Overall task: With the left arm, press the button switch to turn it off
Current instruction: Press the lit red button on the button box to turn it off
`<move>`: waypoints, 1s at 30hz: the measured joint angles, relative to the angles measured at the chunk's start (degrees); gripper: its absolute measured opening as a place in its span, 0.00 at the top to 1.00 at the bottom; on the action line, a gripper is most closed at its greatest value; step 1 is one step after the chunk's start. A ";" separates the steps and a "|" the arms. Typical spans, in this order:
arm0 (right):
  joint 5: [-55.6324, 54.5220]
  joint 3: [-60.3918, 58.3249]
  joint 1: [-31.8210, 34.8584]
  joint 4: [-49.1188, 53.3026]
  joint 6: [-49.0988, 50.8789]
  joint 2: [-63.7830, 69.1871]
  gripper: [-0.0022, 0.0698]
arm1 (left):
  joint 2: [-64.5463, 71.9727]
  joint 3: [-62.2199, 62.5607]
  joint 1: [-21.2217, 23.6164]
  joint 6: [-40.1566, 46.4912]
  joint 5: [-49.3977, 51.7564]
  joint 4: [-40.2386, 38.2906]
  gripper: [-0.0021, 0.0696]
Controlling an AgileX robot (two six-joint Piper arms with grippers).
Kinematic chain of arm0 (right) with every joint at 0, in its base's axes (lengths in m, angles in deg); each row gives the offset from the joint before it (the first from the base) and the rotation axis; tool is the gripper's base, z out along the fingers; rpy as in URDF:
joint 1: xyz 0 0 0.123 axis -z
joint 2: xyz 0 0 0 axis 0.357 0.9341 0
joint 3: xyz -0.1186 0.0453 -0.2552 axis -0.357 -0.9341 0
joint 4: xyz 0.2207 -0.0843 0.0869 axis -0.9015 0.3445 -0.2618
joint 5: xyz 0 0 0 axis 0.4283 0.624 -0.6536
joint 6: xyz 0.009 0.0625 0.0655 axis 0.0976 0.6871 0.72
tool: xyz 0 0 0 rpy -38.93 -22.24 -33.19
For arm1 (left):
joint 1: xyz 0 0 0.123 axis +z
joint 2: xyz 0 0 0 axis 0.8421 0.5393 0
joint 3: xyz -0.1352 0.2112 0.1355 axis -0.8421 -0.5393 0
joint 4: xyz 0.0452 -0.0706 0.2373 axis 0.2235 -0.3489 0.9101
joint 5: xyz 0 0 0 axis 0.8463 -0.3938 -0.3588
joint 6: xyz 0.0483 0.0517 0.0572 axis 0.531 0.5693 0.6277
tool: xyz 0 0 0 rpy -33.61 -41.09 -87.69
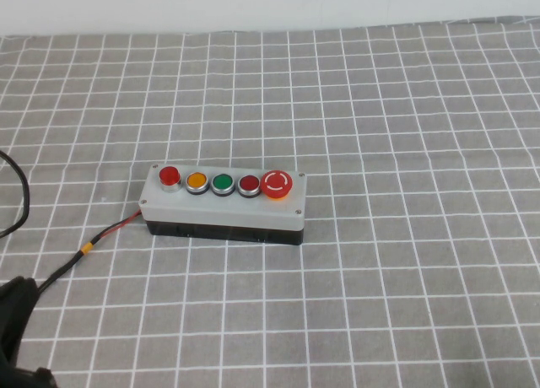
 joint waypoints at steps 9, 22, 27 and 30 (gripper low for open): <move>0.00 0.00 0.00 0.00 0.00 0.00 0.99 | -0.25 -0.88 0.00 1.88 -1.60 -0.04 0.98; 0.00 0.00 0.00 0.00 0.00 0.00 0.99 | -11.04 -15.36 1.33 2.78 -28.92 0.22 0.98; 0.00 0.00 0.00 0.00 0.00 0.00 0.99 | -15.32 -15.36 5.26 2.92 -23.76 1.21 0.98; 0.00 0.00 0.00 0.00 0.00 0.00 0.99 | -18.84 -15.36 6.10 2.77 -17.30 2.32 0.98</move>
